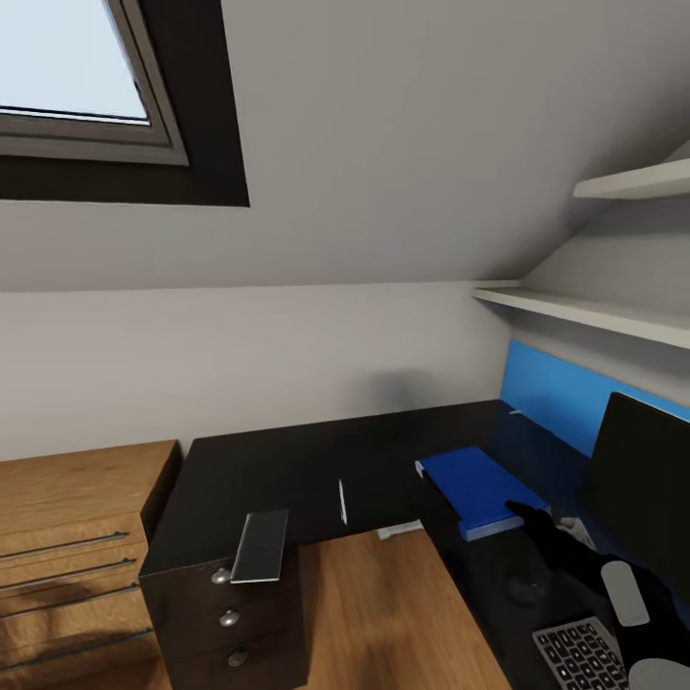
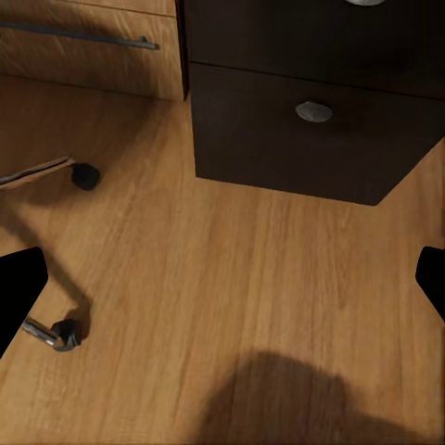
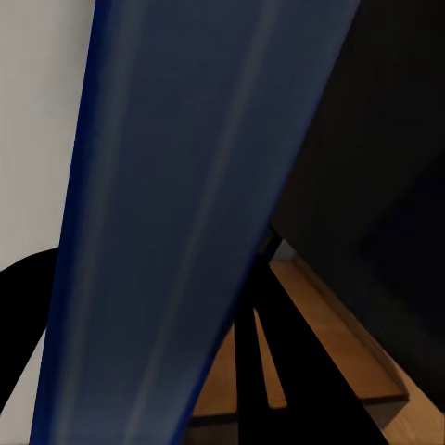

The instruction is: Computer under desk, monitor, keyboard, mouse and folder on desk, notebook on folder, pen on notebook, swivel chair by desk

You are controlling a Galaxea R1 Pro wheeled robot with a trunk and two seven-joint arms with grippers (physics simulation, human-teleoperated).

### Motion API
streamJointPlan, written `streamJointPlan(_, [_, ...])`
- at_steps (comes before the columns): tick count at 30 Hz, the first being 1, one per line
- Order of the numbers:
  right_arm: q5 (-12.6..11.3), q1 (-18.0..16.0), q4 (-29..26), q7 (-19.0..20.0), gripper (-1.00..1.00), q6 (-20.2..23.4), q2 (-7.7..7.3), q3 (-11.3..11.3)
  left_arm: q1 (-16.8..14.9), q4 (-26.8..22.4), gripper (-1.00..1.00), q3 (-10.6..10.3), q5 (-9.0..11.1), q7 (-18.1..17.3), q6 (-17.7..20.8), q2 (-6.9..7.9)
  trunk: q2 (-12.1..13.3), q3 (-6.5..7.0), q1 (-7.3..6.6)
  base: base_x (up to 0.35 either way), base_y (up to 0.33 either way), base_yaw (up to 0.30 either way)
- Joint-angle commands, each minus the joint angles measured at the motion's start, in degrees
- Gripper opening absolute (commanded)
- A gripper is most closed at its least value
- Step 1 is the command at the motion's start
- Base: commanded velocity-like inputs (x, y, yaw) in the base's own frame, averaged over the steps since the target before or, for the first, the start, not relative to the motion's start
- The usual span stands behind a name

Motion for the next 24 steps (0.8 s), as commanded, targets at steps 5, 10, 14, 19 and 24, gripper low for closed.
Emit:
streamJointPlan(5, [0.05, -0.07, 0.02, 0.21, -1.00, 0.36, 0.02, -0.22, -0.04, 0.01, 1.00, 0.35, -0.25, 0.15, -0.13, 0.05, -0.07, -0.09, 0.02, 0.029, -0.021, 0.000])
streamJointPlan(10, [0.06, -0.07, 0.09, 0.18, -1.00, 0.36, 0.09, -0.18, -0.04, 0.01, 1.00, 0.44, -0.23, 0.16, -0.12, 0.10, -0.07, -0.09, 0.02, 0.004, -0.144, 0.000])
streamJointPlan(14, [0.07, -0.07, 0.11, 0.13, -1.00, 0.36, 0.12, -0.14, -0.04, 0.01, 1.00, 0.46, -0.23, 0.16, -0.12, 0.07, -0.07, -0.09, 0.02, 0.001, -0.069, 0.000])
streamJointPlan(19, [0.19, -0.07, 0.18, 0.00, -1.00, 0.36, 0.16, -0.06, -0.04, 0.01, 1.00, 0.39, -0.22, 0.16, -0.12, 0.06, -0.07, -0.09, 0.02, 0.014, -0.018, 0.000])
streamJointPlan(24, [0.24, -0.07, 0.27, -0.09, -1.00, 0.36, 0.20, 0.02, -0.04, 0.01, 1.00, 0.25, -0.30, 0.16, -0.16, 0.04, -0.07, -0.09, 0.02, 0.201, -0.003, 0.000])
